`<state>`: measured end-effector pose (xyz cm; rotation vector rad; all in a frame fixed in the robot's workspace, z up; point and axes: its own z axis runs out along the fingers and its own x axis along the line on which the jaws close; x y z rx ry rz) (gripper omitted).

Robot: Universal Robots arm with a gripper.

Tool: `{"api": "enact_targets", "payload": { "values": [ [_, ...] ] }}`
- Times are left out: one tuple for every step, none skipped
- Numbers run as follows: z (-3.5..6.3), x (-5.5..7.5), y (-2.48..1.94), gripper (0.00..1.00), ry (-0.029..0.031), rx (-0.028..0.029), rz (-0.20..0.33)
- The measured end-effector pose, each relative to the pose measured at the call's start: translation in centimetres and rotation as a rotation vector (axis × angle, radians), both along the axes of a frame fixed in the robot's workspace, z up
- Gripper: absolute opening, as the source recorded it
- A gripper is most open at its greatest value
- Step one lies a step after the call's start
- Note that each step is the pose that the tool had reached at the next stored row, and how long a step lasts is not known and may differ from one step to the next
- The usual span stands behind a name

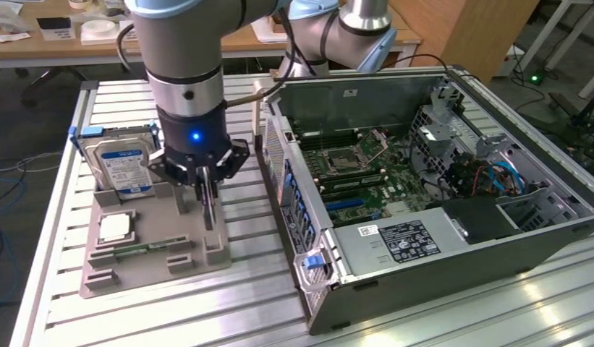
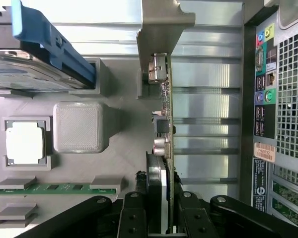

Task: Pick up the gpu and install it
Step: 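Pick up the gpu and move the gpu toward the slot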

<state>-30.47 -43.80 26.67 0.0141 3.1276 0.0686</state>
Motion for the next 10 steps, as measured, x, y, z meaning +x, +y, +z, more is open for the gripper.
{"api": "enact_targets", "payload": {
  "values": [
    [0.18, 0.0, 0.0, 0.28, 0.0, 0.0001, 0.0],
    [0.41, 0.0, 0.0, 0.28, 0.0, 0.0, 0.0],
    [0.7, 0.0, 0.0, 0.28, 0.0001, -0.0001, 0.0],
    [0.99, 0.0, 0.0, 0.28, 0.0, 0.0, 0.0],
    [1.23, 0.0, 0.0, 0.28, -0.0001, 0.0001, 0.0],
    [1.47, 0.0, 0.0, 0.28, 0.0, 0.0, 0.0],
    [1.69, 0.0, 0.0, 0.28, -0.0001, 0.0001, 0.0],
    [1.92, 0.0, 0.0, 0.28, 0.0, 0.0, 0.0],
    [2.17, 0.0, 0.0, 0.28, 0.0, 0.0, 0.0],
    [2.4, 0.0, 0.0, 0.28, 0.0, 0.0, 0.0]
  ]
}}
